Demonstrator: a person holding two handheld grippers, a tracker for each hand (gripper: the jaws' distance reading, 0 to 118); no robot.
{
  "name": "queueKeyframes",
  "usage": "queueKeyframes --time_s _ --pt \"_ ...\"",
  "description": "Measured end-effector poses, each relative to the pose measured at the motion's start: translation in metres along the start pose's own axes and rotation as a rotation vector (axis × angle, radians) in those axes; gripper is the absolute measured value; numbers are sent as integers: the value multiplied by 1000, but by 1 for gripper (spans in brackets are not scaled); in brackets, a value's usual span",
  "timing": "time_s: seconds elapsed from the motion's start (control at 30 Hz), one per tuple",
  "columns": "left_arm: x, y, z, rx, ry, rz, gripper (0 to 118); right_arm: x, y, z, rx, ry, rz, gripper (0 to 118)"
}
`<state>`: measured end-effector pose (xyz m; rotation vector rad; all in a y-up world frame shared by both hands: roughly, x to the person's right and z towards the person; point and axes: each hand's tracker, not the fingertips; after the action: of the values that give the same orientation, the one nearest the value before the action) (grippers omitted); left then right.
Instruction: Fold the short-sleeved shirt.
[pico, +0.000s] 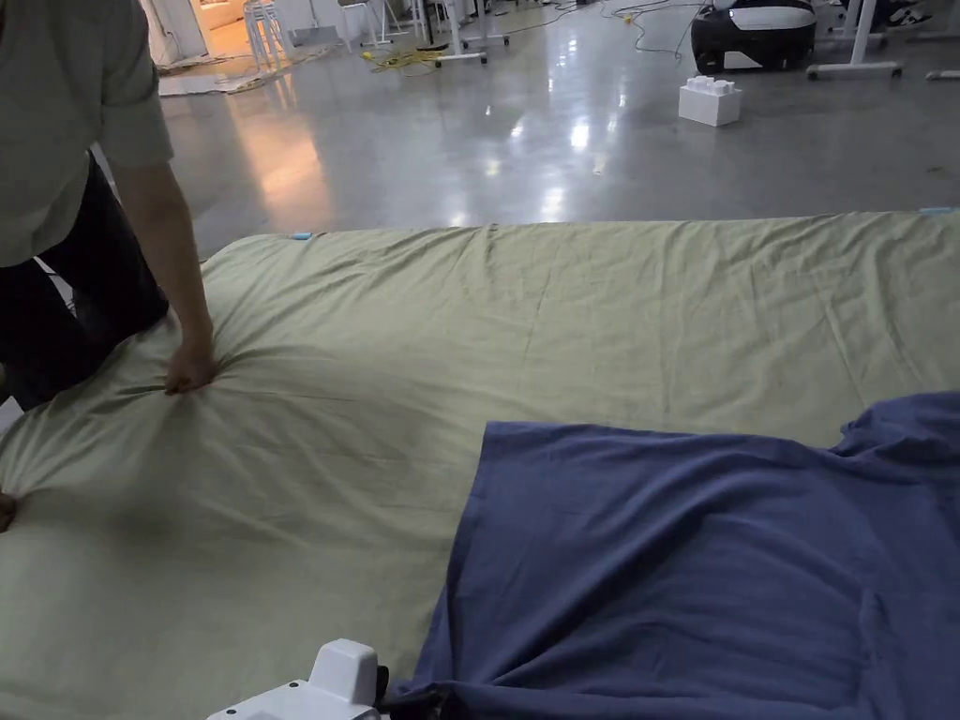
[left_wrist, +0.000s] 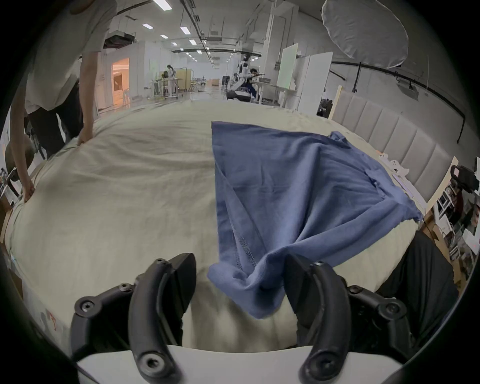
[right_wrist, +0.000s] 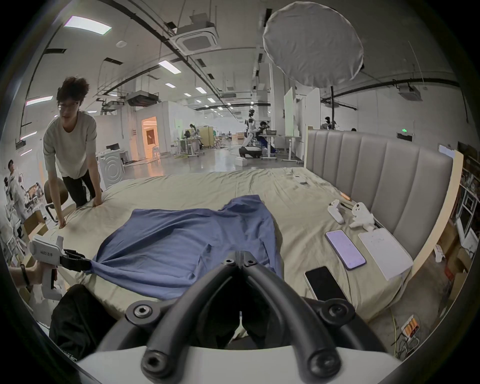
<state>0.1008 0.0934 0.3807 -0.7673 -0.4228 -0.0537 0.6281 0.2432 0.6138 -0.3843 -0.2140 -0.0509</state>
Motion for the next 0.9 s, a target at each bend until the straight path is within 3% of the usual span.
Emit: queueKeyframes --time_s 0.13,0.17,0.2,0.27,0.43,0.47,0.53,0.57,0.73,0.9 --pt "5 1 -6 -33 6 -37 57 7 -6 4 -15 -18 -32 0" --pt "5 3 -5 -34 3 -34 47 8 -7 5 -16 -24 -35 0" --pt "4 4 -5 -33 -5 -27 28 10 -9 6 -20 -34 -36 0" --pt "12 5 -5 -35 -27 -22 13 14 -11 5 -30 -44 -43 0" --pt "33 9 -17 -82 44 -109 12 34 -25 -14 -83 -49 -70 2" --pt "34 11 -18 -89 46 -107 12 41 -32 -24 -98 -48 -82 8" --pt "34 14 -19 -106 47 -95 12 57 -47 -49 -182 -39 -125 42" --pt "32 16 -19 -115 43 -80 12 65 -56 -64 -240 -26 -134 50" --pt "33 14 -19 -114 43 -65 12 89 -100 -117 -399 11 -100 55" --pt "35 14 -19 -124 33 -54 12 104 -114 -133 -420 40 -153 55"
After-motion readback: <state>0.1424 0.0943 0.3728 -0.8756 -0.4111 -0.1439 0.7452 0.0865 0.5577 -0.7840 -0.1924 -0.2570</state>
